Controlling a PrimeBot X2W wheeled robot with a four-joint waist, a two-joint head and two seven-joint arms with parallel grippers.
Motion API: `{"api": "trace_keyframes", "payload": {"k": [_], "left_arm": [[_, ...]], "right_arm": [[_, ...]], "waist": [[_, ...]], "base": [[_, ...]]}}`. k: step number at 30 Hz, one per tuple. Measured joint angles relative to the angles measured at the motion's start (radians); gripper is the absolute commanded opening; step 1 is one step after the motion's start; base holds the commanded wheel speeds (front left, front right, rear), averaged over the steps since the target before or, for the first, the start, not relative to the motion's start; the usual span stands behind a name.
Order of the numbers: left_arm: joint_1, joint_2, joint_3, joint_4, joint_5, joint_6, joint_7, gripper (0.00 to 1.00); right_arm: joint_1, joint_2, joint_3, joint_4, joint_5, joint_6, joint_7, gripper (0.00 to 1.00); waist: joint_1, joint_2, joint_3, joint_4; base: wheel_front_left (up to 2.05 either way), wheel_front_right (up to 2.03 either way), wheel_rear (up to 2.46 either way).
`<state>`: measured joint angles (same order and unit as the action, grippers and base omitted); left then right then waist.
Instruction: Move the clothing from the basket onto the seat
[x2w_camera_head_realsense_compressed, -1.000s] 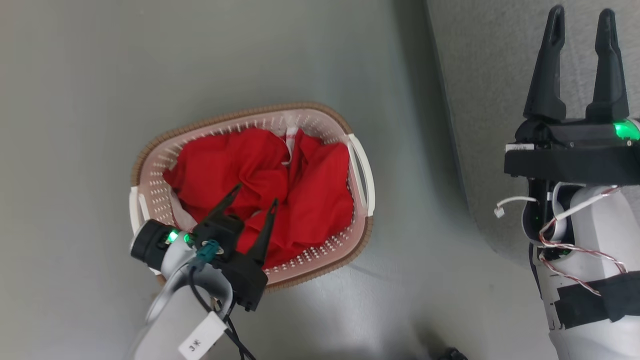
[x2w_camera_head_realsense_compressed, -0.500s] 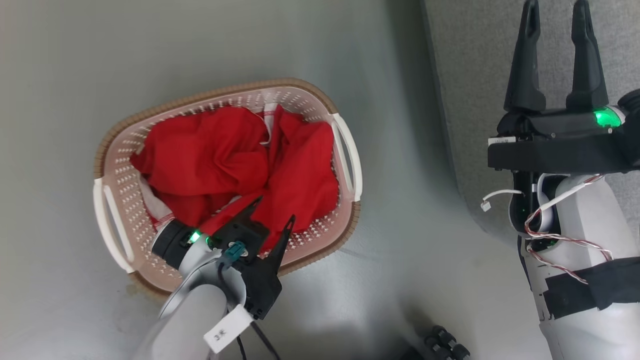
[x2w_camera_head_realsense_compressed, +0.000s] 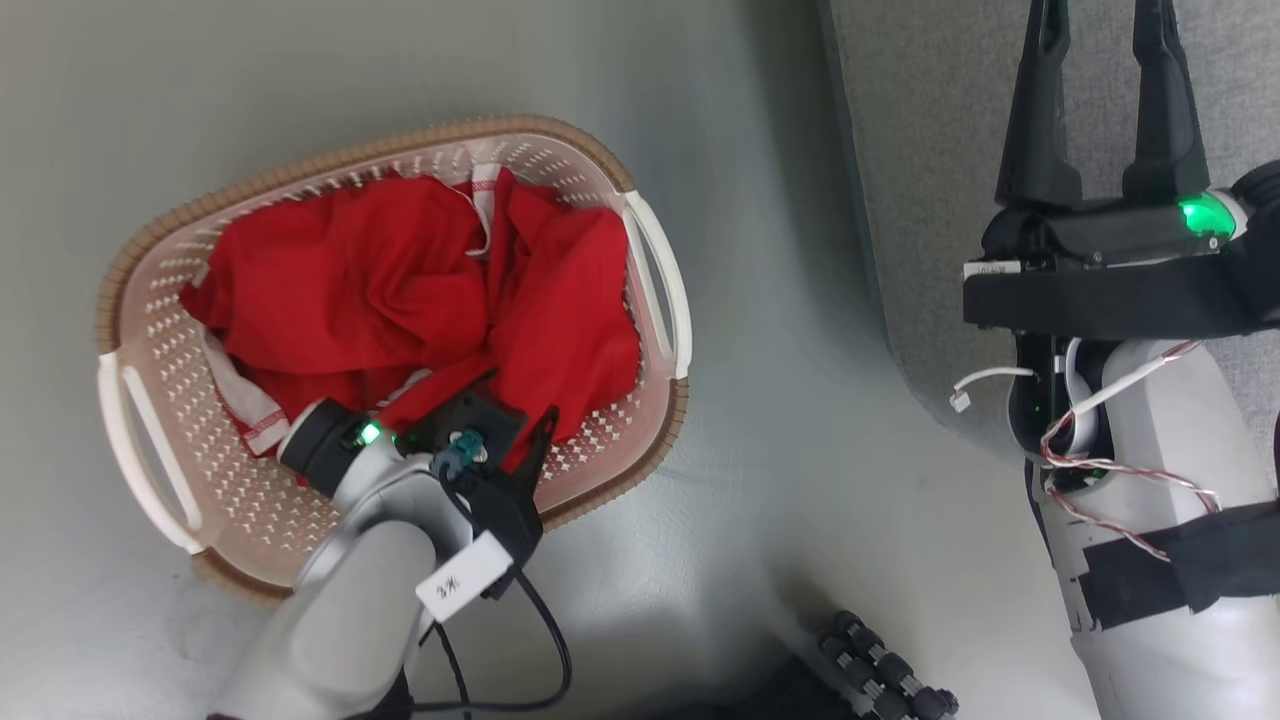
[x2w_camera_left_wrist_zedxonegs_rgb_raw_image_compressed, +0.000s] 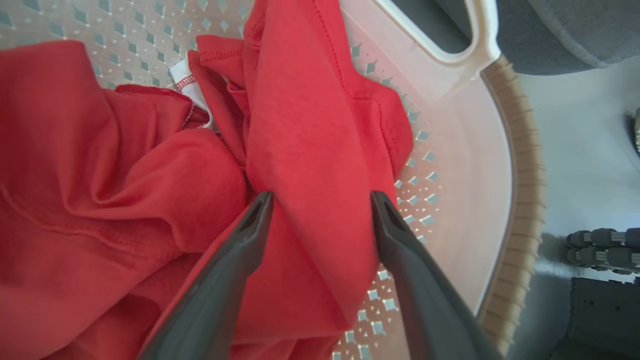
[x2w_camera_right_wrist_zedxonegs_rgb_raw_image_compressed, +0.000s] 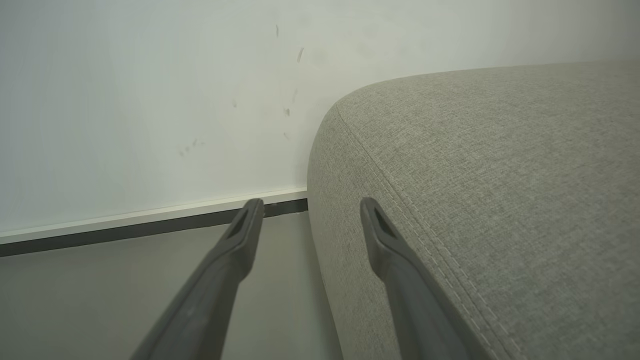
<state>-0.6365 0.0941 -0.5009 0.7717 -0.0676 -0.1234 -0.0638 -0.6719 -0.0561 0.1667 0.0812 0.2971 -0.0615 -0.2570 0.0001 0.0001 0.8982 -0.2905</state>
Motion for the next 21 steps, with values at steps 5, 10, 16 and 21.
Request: {"api": "trace_keyframes", "payload": {"k": [5,10,16,21], "left_arm": [[-0.031,-0.003,0.0,0.05,-0.005,0.0,0.009,0.74],[-0.037,-0.008,-0.008,0.08,-0.009,0.0,0.009,0.01],[-0.049,-0.021,-0.03,0.104,-0.009,-0.001,-0.019,0.0],[-0.072,-0.026,-0.031,0.111,-0.037,-0.001,-0.059,0.0]], "right_arm": [[-0.022,0.001,0.011,-0.003,0.0,0.0,0.0,1.0],[-0.027,0.001,0.012,-0.002,-0.001,0.0,0.0,1.0],[-0.031,0.002,0.008,0.025,-0.009,0.0,0.0,1.0],[-0.028,0.002,0.007,0.048,-0.011,0.0,0.0,1.0]], "waist": [[0.0,0.0001,0.024,-0.014],[0.0,0.0,0.026,-0.015],[0.0,-0.0001,0.008,-0.007],[0.0,-0.0002,-0.019,0.005]], "base": [[0.0,0.0,0.0],[0.0,0.0,0.0],[0.0,0.0,0.0],[0.0,0.0,0.0]]}}
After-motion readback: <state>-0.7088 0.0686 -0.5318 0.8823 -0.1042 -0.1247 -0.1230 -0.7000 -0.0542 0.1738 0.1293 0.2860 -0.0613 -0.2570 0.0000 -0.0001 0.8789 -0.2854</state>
